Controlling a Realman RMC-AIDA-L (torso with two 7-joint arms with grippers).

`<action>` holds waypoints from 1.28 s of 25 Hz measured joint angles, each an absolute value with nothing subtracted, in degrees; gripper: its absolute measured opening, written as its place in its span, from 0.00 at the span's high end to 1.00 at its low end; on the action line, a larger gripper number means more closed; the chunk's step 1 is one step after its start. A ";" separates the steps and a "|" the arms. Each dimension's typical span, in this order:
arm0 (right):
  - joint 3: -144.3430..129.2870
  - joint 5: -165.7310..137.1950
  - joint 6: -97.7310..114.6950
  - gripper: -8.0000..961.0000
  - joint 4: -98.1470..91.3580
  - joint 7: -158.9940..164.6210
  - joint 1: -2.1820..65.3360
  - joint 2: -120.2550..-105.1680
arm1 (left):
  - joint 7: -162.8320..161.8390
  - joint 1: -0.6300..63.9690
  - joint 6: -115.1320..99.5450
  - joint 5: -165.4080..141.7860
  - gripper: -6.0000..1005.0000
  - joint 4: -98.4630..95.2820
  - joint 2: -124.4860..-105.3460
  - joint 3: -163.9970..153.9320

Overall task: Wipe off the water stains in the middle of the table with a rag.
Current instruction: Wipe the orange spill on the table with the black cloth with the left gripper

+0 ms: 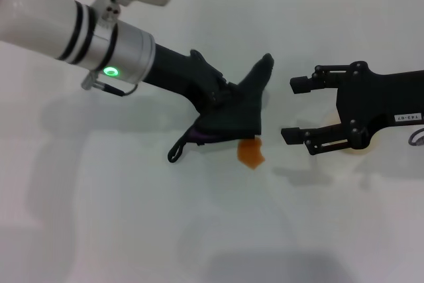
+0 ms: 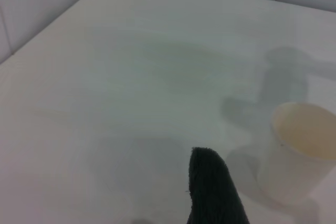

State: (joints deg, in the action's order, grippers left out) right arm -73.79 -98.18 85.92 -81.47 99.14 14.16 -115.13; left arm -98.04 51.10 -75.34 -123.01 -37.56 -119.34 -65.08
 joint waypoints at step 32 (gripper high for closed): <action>-74.20 -98.24 86.67 0.14 -81.21 99.05 14.06 -115.13 | -94.72 48.84 -68.58 -114.00 0.93 -28.82 -119.79 -76.48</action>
State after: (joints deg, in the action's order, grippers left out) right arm -74.20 -98.24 86.67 -81.21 99.05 14.06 -115.13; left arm -94.72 48.84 -68.58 -114.00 -28.82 -119.79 -76.48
